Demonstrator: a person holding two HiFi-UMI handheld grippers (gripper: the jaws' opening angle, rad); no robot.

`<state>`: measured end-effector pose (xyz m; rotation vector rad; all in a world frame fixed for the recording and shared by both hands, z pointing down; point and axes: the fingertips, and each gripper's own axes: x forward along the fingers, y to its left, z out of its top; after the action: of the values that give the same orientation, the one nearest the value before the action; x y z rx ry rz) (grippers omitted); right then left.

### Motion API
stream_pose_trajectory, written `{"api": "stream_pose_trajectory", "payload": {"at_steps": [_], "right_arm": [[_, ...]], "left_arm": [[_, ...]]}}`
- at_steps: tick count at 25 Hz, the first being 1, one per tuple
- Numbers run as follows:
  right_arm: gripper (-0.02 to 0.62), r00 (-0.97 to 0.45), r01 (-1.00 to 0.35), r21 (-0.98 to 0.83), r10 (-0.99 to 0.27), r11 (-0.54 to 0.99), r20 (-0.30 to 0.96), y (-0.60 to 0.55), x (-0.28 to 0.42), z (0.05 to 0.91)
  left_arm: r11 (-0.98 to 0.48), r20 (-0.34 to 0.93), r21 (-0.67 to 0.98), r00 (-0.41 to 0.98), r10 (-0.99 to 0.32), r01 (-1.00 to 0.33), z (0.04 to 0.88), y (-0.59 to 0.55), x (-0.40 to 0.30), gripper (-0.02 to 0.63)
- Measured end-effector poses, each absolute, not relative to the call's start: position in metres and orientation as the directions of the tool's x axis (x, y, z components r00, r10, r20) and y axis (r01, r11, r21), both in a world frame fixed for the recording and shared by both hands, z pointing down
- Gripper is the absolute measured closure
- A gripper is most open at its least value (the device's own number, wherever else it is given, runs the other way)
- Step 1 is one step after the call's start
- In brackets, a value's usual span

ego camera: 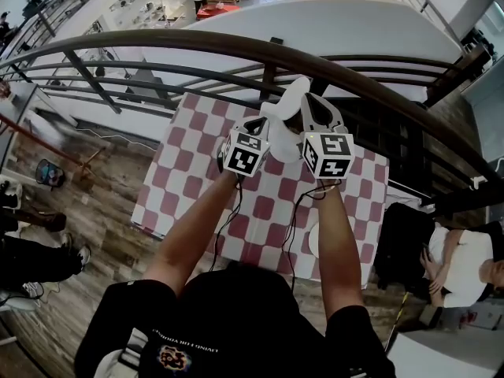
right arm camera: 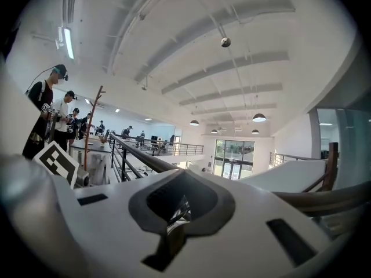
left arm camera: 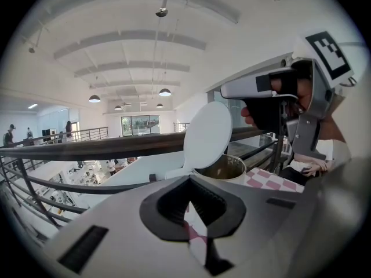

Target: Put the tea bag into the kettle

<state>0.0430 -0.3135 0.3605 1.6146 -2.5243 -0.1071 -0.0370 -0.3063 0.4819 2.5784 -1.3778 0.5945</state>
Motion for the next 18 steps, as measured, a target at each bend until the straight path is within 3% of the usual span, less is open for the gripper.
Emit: {"api": "stream_pose_trajectory", "payload": {"at_steps": [18], "right_arm": [[0.583, -0.284, -0.953, 0.061, -0.944, 0.298, 0.168, -0.308, 0.101, 0.416]], "left_arm": [[-0.57, 0.421, -0.026, 0.508, -0.751, -0.821, 0.493, -0.309, -0.029, 0.607]]}}
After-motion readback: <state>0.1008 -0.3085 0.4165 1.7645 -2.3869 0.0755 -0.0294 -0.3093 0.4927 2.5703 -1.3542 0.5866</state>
